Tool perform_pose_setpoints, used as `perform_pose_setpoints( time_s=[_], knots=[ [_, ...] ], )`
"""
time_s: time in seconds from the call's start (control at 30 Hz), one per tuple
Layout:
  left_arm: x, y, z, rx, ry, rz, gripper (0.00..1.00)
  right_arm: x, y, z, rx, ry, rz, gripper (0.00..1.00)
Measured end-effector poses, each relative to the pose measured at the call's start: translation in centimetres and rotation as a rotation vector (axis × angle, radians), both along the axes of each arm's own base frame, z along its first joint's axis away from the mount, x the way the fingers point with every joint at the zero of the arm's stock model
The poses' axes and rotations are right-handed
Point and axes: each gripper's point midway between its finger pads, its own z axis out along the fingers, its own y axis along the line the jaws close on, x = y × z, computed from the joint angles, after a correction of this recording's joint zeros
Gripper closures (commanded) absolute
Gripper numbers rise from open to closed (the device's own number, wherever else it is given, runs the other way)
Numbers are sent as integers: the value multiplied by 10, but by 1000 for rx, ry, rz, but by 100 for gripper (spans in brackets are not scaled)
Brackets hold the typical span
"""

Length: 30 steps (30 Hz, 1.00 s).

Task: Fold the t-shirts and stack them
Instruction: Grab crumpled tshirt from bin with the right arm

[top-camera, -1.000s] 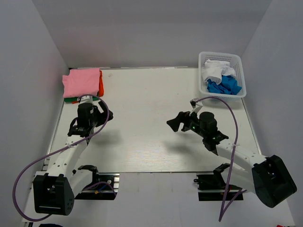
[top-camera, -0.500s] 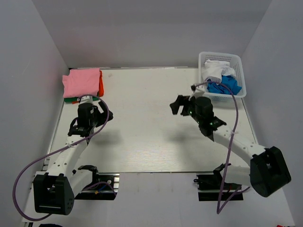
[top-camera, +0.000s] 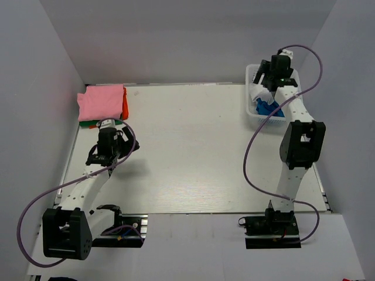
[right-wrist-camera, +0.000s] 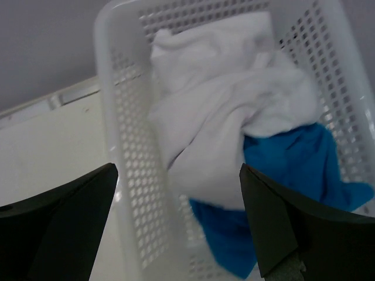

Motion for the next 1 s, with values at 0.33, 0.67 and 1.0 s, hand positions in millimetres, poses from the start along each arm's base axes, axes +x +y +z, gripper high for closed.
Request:
perform_pose_setpoints(
  time_s=[0.33, 0.67, 1.0],
  knots=[
    [-2, 3, -28, 22, 101, 7, 0, 58, -112, -54, -52, 123, -121, 10],
    [3, 5, -34, 39, 146, 15, 0, 71, -112, -136, 23, 214, -10, 100],
    [19, 1, -1, 27, 61, 5, 0, 79, -99, -73, 102, 67, 48, 100]
  ],
)
